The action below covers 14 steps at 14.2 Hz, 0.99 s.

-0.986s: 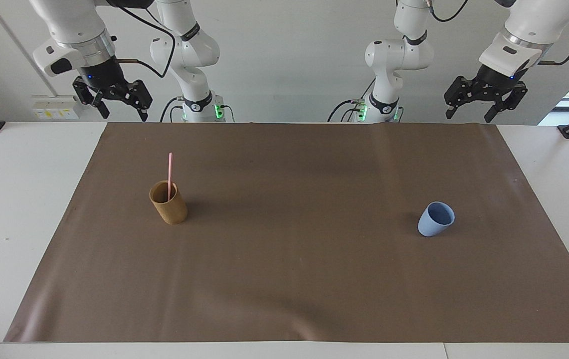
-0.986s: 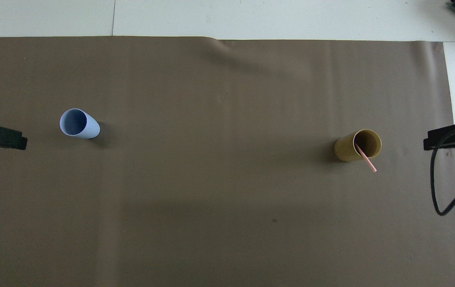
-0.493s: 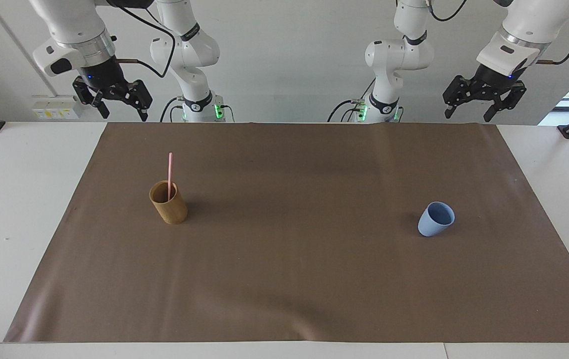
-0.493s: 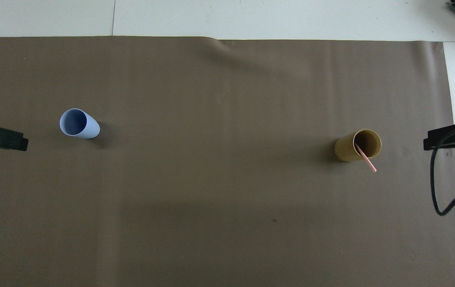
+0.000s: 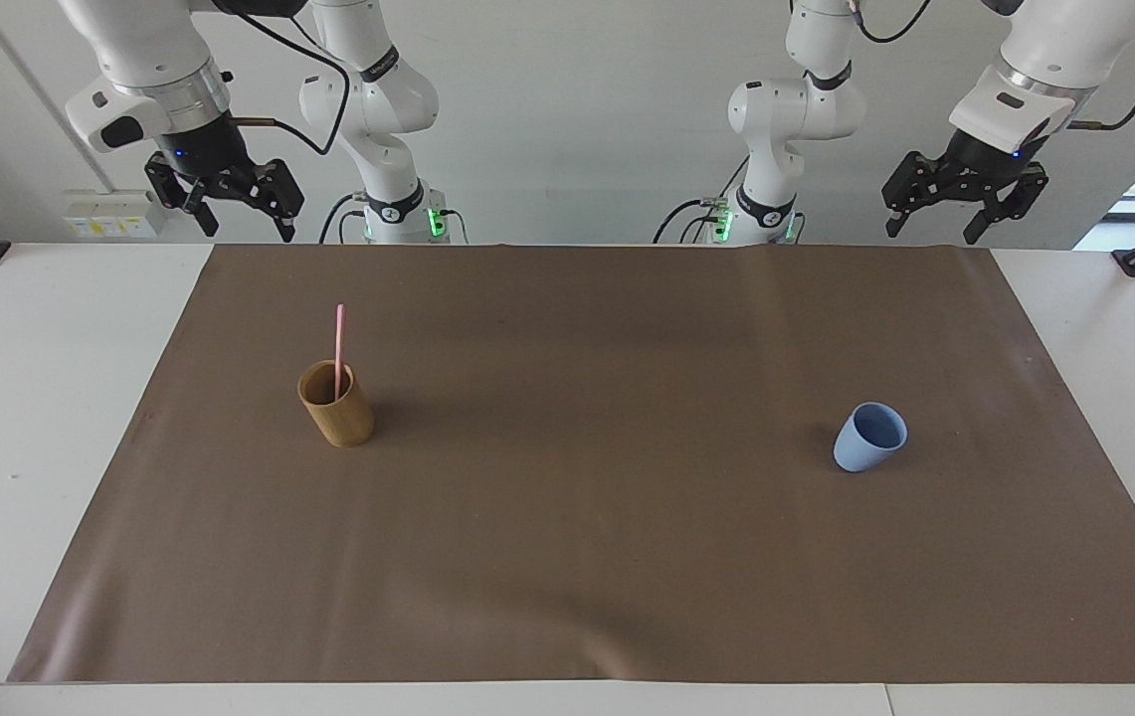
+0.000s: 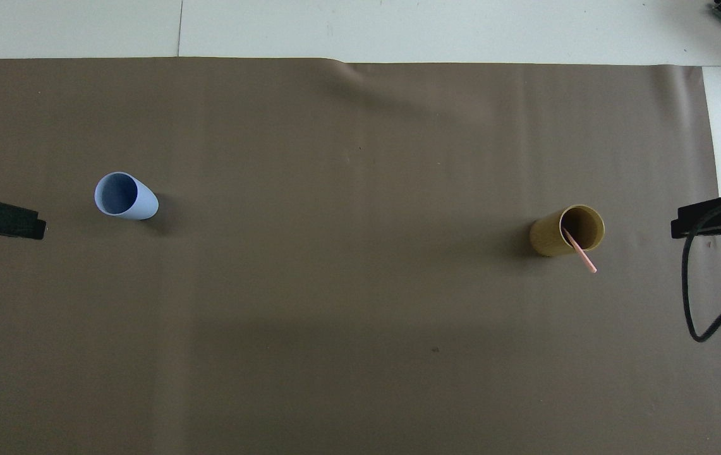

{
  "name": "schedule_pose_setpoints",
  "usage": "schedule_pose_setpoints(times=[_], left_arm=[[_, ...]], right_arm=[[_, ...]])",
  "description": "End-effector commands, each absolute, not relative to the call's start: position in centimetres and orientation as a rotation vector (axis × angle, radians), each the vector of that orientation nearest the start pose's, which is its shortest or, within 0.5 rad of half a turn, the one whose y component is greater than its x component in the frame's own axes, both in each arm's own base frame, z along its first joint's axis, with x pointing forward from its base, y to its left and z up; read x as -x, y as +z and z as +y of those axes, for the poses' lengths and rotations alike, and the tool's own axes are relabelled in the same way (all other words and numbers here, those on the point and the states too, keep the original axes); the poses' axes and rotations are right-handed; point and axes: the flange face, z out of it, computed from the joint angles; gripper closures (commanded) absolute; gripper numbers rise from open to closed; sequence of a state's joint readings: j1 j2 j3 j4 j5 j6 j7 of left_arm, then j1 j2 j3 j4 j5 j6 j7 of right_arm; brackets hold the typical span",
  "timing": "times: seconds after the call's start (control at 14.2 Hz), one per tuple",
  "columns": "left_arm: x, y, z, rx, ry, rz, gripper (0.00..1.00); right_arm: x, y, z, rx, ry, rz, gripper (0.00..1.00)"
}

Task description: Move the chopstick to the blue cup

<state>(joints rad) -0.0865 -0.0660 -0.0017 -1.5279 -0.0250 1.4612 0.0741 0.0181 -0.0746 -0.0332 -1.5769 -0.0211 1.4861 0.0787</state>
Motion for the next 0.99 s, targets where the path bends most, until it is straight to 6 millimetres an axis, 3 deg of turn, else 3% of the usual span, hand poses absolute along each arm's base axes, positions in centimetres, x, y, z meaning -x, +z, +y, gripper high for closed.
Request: schedule_pose_setpoints(times=[0.0, 0.35, 0.7, 0.77, 0.92], left_arm=[[-51.2, 67.0, -4.9, 3.147, -0.024, 0.281, 0.00], [-51.3, 67.0, -5.0, 3.149, -0.041, 0.284, 0.00], [-53.3, 66.5, -4.3, 3.143, -0.179, 0.256, 0.00], [-53.6, 65.3, -3.7, 3.142, -0.162, 0.239, 0.00], [-54.4, 60.9, -1.5, 3.149, -0.078, 0.170, 0.00]], right_arm=[[-51.5, 65.6, -1.3, 3.142, 0.031, 0.157, 0.00], [-51.5, 65.6, -1.3, 3.142, 0.031, 0.157, 0.00], [-51.5, 65.6, -1.3, 3.142, 0.031, 0.157, 0.00], [-51.5, 65.5, -1.3, 3.142, 0.034, 0.157, 0.00], [-51.5, 65.6, -0.2, 3.145, 0.026, 0.129, 0.00]])
